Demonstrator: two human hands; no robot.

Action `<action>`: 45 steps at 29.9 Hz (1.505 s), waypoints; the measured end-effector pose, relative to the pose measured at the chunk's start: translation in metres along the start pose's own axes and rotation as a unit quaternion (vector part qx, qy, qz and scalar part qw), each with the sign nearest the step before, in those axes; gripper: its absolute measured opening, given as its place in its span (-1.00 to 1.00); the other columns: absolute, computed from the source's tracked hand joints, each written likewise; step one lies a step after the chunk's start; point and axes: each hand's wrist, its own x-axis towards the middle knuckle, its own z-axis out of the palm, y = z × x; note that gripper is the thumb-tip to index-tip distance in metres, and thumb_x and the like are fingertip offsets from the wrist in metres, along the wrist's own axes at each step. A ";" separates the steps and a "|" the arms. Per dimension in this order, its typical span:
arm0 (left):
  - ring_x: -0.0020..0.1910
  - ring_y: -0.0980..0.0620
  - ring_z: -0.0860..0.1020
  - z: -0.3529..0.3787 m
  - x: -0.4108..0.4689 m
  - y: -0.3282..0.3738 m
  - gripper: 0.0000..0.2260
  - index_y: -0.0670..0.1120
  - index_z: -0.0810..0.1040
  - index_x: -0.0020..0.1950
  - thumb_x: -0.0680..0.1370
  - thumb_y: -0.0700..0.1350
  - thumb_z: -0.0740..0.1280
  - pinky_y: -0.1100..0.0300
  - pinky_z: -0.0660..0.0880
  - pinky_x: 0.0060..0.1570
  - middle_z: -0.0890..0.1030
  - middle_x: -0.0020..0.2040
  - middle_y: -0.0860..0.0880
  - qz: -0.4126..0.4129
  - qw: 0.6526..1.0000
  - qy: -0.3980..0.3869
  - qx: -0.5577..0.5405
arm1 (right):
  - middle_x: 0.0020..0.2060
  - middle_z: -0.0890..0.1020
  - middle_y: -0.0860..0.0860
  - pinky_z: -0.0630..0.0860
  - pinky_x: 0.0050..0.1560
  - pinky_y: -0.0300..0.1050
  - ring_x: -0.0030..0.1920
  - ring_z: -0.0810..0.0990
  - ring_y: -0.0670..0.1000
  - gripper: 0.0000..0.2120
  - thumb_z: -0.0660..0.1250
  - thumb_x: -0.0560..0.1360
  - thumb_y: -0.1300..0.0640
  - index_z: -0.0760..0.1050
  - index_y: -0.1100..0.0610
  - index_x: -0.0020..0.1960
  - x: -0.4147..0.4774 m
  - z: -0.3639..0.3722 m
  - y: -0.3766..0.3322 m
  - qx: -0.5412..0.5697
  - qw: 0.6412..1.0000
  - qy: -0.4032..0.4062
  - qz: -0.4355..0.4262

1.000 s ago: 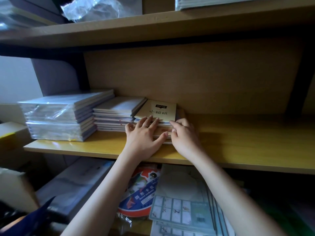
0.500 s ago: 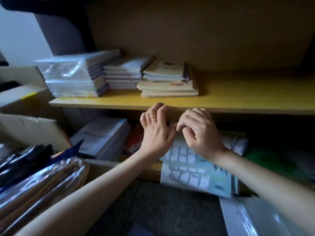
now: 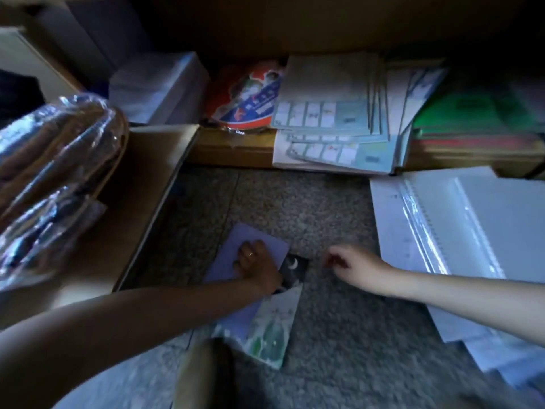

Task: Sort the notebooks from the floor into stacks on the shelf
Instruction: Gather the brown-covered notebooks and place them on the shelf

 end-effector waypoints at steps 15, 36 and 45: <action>0.49 -0.24 -0.02 0.022 -0.001 -0.038 -0.34 -0.07 0.13 0.43 0.47 0.07 0.38 -0.11 0.03 0.39 0.05 0.49 -0.24 -0.024 0.987 0.137 -0.082 | -0.13 0.62 0.01 0.43 -0.04 -0.31 -0.04 0.56 -0.05 -0.74 0.26 0.44 0.42 0.56 0.08 -0.12 -0.012 0.024 -0.008 0.121 0.986 -0.074 0.091; 0.25 -0.09 0.46 0.006 -0.014 -0.033 -0.29 -0.22 0.22 0.47 0.43 -0.04 0.46 0.18 0.40 0.15 0.38 0.37 -0.17 0.072 0.958 0.014 -0.276 | -0.16 0.60 0.15 0.48 -0.17 -0.17 -0.19 0.54 0.01 -0.79 0.27 0.46 0.37 0.52 0.14 0.02 -0.027 0.043 -0.016 0.313 0.906 -0.095 0.267; 0.48 -0.27 0.01 0.012 -0.018 -0.036 -0.01 -0.01 -0.11 0.55 0.35 0.21 0.46 -0.20 -0.02 0.42 0.05 0.50 -0.24 0.016 0.992 -0.012 -0.128 | -0.08 0.64 0.09 0.50 -0.09 -0.17 -0.09 0.58 0.00 -0.75 0.29 0.45 0.32 0.56 0.19 0.11 -0.035 0.050 -0.022 0.439 0.839 -0.100 0.305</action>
